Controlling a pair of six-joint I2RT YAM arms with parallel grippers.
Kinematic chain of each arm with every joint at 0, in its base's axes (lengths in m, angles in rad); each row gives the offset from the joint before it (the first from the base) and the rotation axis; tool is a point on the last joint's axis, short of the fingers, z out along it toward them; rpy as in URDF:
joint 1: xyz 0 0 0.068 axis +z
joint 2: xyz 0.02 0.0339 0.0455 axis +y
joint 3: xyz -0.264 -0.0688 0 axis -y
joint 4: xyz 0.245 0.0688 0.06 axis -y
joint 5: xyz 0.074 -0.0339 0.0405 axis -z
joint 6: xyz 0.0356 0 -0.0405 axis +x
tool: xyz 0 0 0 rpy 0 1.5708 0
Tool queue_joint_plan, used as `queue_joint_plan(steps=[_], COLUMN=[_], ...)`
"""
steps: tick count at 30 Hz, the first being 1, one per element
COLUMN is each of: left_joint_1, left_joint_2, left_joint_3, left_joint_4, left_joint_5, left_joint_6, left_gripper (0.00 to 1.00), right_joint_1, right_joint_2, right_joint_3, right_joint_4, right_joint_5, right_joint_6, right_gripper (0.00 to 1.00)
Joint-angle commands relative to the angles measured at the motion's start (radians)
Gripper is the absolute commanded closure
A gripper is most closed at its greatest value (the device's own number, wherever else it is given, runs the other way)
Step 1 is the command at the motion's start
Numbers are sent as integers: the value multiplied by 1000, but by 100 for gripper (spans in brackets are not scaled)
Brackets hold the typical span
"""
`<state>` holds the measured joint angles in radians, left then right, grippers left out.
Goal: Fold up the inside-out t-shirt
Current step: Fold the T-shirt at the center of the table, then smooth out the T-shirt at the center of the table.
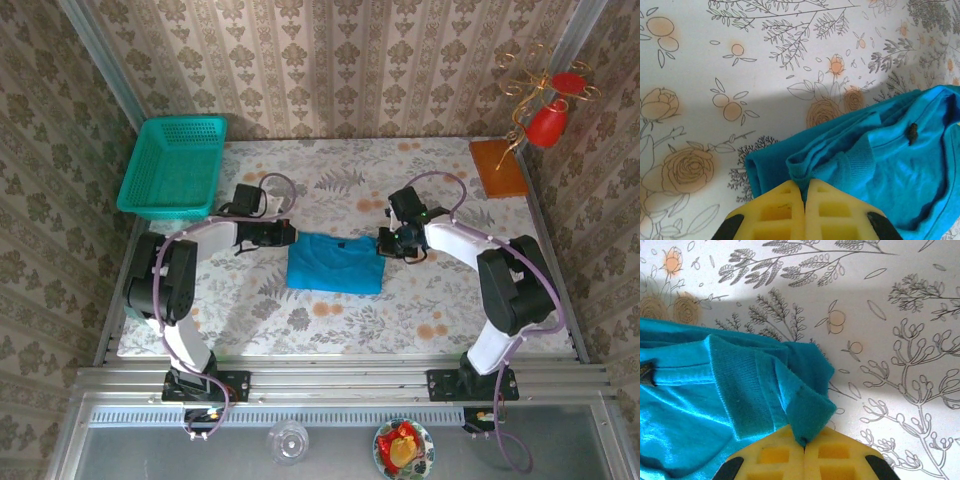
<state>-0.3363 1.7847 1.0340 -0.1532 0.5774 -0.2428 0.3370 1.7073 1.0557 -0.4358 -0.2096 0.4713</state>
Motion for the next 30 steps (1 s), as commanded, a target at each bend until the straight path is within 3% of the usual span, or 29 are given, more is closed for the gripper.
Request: queue_joint_plan(steps=[1,7,12,16,21,30], left_joint_1=[3,6,8,7,-52,-218], left_joint_2=[60,85,-9,-103,-191,-197], left_joint_3=[35,34,36,52,44,-50], left_joint_4=[-20,33,-4,-96,-211,-182], left_joint_5=[-22,12,7,-13,-53,-34], left_joint_6=[5,-16,-8,-1,-4,-159], left_gripper=[97,88,75,71,71,87], right_joint_1=[-16,-15,-14,-8,31,167], right_joint_2=[45,86,10,-80,-167,-96], right_joint_3=[13,25,46,49,37,-17], right_joint_4=[-21,-23,-84,-164,-221,-33], right_joint_5=[48,45,71,87,49,-310], right_joint_6=[17,27,29,33,64,191], right_gripper=[100,100,89,76,69,69])
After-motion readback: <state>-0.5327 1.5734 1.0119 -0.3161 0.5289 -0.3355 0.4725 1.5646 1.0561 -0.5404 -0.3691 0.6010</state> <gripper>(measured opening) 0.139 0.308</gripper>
